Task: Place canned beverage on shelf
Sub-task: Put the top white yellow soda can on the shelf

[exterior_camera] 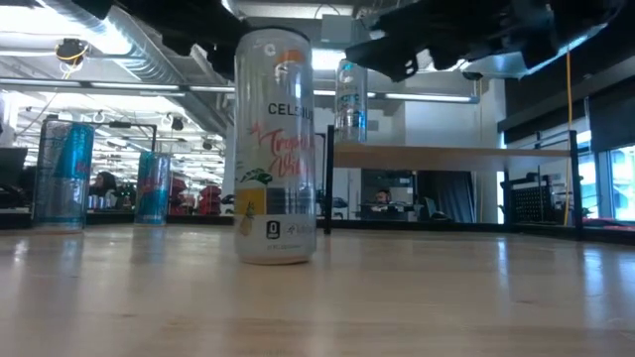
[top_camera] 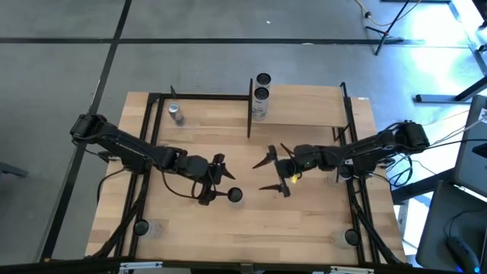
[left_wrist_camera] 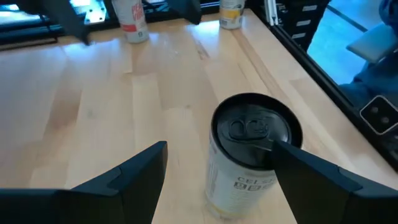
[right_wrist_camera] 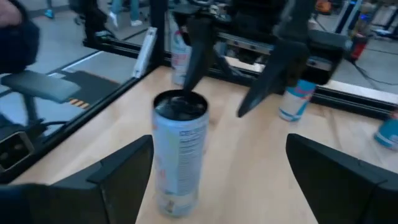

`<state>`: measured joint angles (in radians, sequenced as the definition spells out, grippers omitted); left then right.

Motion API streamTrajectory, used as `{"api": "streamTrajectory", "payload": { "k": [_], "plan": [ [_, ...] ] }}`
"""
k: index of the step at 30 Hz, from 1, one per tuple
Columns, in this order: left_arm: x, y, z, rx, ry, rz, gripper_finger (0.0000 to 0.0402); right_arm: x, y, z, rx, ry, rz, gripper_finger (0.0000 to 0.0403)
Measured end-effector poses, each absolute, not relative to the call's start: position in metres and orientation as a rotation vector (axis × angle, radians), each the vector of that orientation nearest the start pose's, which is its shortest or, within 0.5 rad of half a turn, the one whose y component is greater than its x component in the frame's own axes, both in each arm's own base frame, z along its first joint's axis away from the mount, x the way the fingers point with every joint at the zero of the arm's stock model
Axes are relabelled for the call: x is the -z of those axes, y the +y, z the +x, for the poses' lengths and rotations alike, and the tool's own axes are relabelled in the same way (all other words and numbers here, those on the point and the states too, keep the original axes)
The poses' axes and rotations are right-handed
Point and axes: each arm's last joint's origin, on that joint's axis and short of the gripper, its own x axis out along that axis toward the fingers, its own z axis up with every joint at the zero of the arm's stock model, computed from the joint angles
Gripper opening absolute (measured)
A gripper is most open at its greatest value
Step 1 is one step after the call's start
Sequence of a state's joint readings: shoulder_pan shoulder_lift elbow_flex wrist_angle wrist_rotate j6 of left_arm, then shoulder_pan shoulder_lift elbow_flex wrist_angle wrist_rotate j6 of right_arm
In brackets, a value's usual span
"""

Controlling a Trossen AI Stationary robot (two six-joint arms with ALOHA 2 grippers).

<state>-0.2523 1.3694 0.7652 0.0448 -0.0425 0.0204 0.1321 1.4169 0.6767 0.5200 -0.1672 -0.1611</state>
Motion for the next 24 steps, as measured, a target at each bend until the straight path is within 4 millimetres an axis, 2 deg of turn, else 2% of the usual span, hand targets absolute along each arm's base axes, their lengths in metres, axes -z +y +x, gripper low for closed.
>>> {"api": "streamTrajectory", "payload": {
  "k": [11,14,16,20,22,24],
  "plan": [
    [-0.234,-0.054,0.277,0.169,0.472,0.139,0.0286,-0.232,0.043,0.304,-0.263,0.217,-0.162,0.0351],
    [-0.246,-0.051,0.275,0.159,0.424,0.133,0.0286,-0.236,0.044,0.305,-0.278,0.207,-0.157,0.0351],
    [-0.256,-0.051,0.267,0.161,0.419,0.119,0.0286,-0.235,0.045,0.307,-0.302,0.21,-0.138,0.0351],
    [-0.272,-0.052,0.237,0.138,0.467,0.052,0.0286,-0.227,0.046,0.31,-0.321,0.236,-0.115,0.0351],
    [-0.271,-0.056,0.223,0.137,0.505,-0.022,0.0286,-0.222,0.046,0.313,-0.305,0.262,-0.102,0.0351],
    [-0.257,-0.062,0.214,0.147,0.536,-0.062,0.0286,-0.214,0.046,0.316,-0.29,0.288,-0.1,0.0351]
  ]
}}
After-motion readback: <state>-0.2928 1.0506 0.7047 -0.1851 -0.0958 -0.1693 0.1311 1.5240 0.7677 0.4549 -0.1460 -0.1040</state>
